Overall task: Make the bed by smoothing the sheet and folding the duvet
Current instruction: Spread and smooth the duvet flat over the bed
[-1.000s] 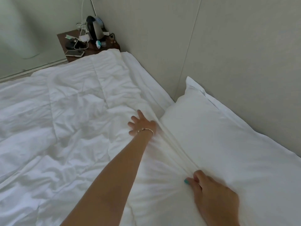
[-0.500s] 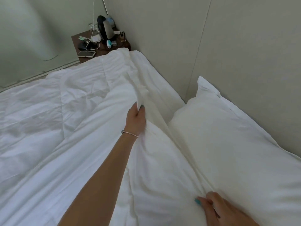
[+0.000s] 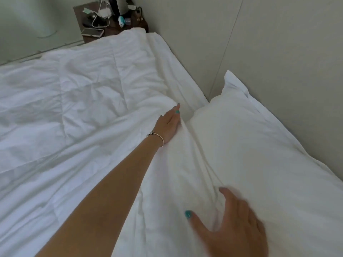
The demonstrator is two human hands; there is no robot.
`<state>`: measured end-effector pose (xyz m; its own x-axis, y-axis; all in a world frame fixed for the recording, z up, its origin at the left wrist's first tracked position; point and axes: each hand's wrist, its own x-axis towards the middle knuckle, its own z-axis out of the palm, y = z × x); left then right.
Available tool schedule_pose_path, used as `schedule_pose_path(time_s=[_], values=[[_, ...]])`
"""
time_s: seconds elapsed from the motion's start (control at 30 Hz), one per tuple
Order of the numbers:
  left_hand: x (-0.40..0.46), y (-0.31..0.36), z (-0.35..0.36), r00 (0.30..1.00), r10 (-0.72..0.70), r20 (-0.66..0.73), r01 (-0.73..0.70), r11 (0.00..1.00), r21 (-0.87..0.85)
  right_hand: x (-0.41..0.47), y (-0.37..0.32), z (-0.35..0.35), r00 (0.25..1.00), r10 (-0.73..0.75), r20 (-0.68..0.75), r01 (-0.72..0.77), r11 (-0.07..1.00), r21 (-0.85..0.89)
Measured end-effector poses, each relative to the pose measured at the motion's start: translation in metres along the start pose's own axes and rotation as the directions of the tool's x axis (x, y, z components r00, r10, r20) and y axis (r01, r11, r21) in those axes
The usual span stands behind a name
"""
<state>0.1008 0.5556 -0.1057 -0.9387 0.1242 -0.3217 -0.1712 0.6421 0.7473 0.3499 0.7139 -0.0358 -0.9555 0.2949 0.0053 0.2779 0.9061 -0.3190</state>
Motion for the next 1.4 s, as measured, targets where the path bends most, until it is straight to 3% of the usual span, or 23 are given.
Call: schedule_pose_path(time_s=[0.03,0.13,0.17,0.33,0.47,0.57,0.7,0.8,0.97,1.03,1.2,1.3,1.4], values=[[-0.025,-0.001,0.001,0.997,0.033,-0.067,-0.031,0.999,0.03,-0.004,-0.008,-0.006,0.999,0.05,0.006,-0.05,0.998,-0.023],[-0.1,-0.019,0.016,0.951,-0.053,-0.303,0.067,0.997,0.034,-0.012,-0.015,-0.007,0.994,-0.098,0.039,0.103,0.981,-0.165],[-0.125,-0.025,0.025,0.945,-0.097,-0.313,0.108,0.994,0.019,-0.011,-0.012,-0.01,0.991,-0.109,0.075,0.122,0.976,-0.182],[-0.206,-0.038,0.053,0.995,-0.033,0.093,0.013,0.979,0.205,-0.012,0.0,-0.006,0.984,-0.028,0.175,0.092,0.925,-0.368],[-0.263,-0.06,0.018,0.95,0.086,0.301,-0.186,0.928,0.324,-0.033,-0.035,0.002,0.998,-0.063,0.032,0.07,0.915,-0.397],[-0.326,-0.1,-0.019,0.922,0.152,0.357,-0.298,0.866,0.401,-0.063,-0.082,0.003,0.992,-0.1,0.077,0.125,0.852,-0.509],[-0.405,-0.189,-0.089,0.966,0.1,0.24,-0.198,0.88,0.431,-0.131,-0.14,0.027,0.917,-0.275,0.29,0.399,0.684,-0.611],[-0.458,-0.264,-0.142,0.988,0.002,0.155,-0.066,0.911,0.406,-0.192,-0.183,0.06,0.832,-0.247,0.496,0.522,0.65,-0.552],[-0.517,-0.384,-0.211,0.979,-0.192,0.062,0.157,0.918,0.363,-0.258,-0.272,0.122,0.756,-0.045,0.653,0.379,0.844,-0.379],[-0.532,-0.425,-0.232,0.967,-0.254,-0.004,0.241,0.911,0.335,-0.27,-0.31,0.147,0.716,-0.008,0.698,0.344,0.874,-0.344],[-0.543,-0.499,-0.279,0.892,-0.347,-0.291,0.424,0.866,0.266,-0.263,-0.405,0.211,0.741,-0.212,0.637,0.4,0.901,-0.166],[-0.522,-0.527,-0.3,0.782,-0.416,-0.464,0.539,0.825,0.171,-0.249,-0.449,0.239,0.765,-0.381,0.519,0.471,0.881,-0.048],[-0.497,-0.543,-0.308,0.676,-0.49,-0.55,0.628,0.774,0.081,-0.221,-0.475,0.261,0.78,-0.477,0.404,0.537,0.843,-0.041]])
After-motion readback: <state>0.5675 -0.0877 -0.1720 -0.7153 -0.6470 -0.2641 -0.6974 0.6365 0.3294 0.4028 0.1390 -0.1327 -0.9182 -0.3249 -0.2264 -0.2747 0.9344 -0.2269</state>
